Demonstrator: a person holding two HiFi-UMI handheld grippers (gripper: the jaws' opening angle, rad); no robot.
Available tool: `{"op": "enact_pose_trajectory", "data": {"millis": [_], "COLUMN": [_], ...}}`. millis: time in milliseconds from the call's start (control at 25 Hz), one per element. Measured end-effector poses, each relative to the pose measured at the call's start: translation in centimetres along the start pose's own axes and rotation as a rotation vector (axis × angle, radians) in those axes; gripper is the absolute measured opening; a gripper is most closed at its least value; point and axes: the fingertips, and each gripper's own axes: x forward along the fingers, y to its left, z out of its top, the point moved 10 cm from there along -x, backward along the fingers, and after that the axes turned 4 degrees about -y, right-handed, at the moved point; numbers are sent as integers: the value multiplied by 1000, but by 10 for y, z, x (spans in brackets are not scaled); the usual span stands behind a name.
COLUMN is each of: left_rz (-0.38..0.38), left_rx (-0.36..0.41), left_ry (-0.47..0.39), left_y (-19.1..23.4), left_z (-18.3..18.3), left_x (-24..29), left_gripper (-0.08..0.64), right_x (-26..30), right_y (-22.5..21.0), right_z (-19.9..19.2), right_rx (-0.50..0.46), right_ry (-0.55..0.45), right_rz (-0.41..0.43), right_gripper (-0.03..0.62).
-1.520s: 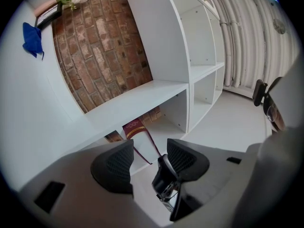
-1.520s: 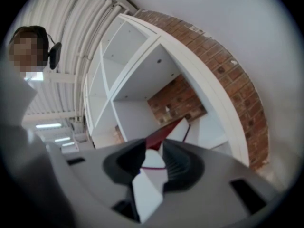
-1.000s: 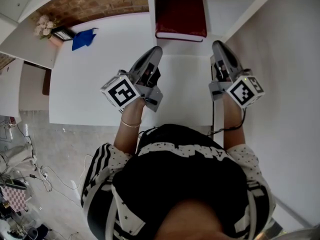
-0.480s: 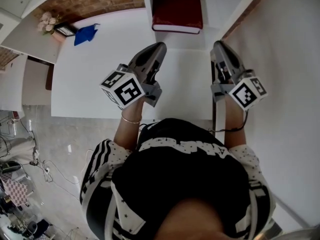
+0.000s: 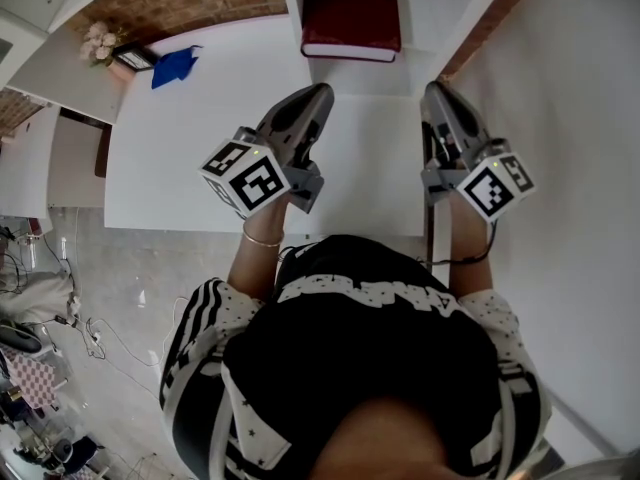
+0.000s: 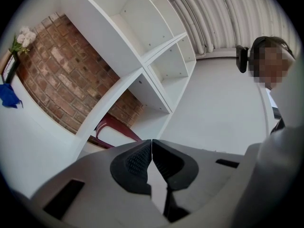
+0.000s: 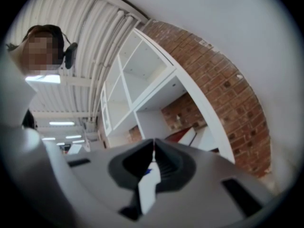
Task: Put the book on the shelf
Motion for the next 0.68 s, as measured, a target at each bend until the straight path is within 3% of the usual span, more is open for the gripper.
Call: {"op": "enact_pose_trajectory", "data": {"millis": [680], "left_rz": [12], "left_rx": [19], "left_ry": [-18], "left_y": [-5], "left_z": [4], "left_x": [-7], "left_gripper": [40], "right_x": [2], "right_y": [5], "right_z": [3], "right_rx": [-2], "right_ry": [4], "right_rz": [23], "right_gripper": [34]}}
